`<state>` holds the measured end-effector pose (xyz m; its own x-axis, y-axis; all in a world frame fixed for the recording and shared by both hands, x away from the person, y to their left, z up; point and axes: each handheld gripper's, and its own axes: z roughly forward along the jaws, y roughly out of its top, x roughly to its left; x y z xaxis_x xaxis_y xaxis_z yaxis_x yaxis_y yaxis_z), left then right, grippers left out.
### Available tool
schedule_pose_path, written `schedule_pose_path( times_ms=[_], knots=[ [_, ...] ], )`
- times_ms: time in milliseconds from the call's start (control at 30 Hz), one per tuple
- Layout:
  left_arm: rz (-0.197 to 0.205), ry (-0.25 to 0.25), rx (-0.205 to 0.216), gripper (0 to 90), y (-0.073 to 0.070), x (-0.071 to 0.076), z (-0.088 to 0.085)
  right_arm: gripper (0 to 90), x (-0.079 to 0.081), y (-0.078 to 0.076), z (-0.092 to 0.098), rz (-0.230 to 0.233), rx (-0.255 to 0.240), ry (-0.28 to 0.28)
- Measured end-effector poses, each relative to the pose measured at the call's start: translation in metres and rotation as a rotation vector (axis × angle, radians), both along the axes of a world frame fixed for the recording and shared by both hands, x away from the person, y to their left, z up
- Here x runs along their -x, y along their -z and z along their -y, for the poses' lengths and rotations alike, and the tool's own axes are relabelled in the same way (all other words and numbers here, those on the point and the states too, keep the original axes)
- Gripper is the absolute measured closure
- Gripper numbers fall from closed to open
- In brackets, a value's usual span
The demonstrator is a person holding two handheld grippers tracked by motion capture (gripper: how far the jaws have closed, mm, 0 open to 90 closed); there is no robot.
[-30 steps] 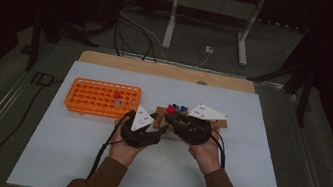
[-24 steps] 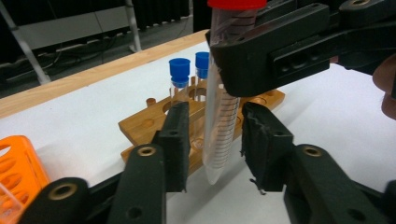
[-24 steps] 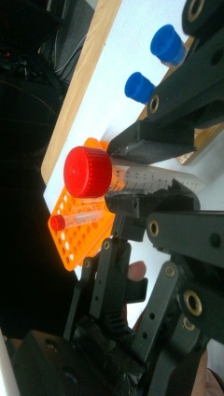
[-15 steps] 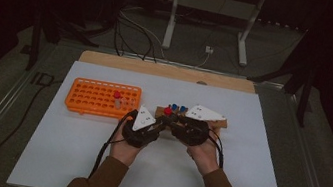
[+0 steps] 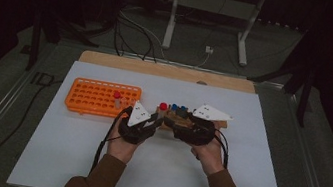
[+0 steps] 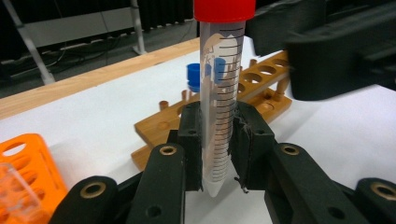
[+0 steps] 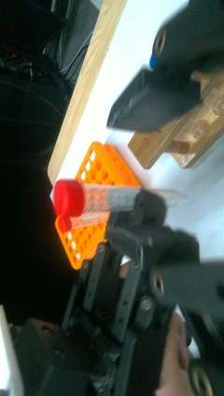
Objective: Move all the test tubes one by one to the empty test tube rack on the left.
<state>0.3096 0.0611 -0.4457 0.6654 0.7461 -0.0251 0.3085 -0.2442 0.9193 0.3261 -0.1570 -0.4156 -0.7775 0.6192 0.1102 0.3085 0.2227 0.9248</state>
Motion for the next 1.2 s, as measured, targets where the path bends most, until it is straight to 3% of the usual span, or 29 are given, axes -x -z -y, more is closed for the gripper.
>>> schedule_pose_path(
  times_ms=[233, 500, 1200],
  knots=[
    [-0.003, -0.027, 0.009, 75.6, -0.001, -0.001, -0.012, 17.9, 0.001, 0.006, 0.005, 0.009, 0.056, 0.047],
    [-0.011, -0.052, 0.034, 75.6, -0.003, -0.002, -0.027, 3.3, 0.001, 0.009, 0.014, 0.015, 0.062, 0.075],
    [-0.002, -0.14, 0.068, 75.5, -0.009, -0.004, -0.066, 0.0, 0.007, 0.016, 0.042, 0.006, 0.027, 0.131]
  ],
)
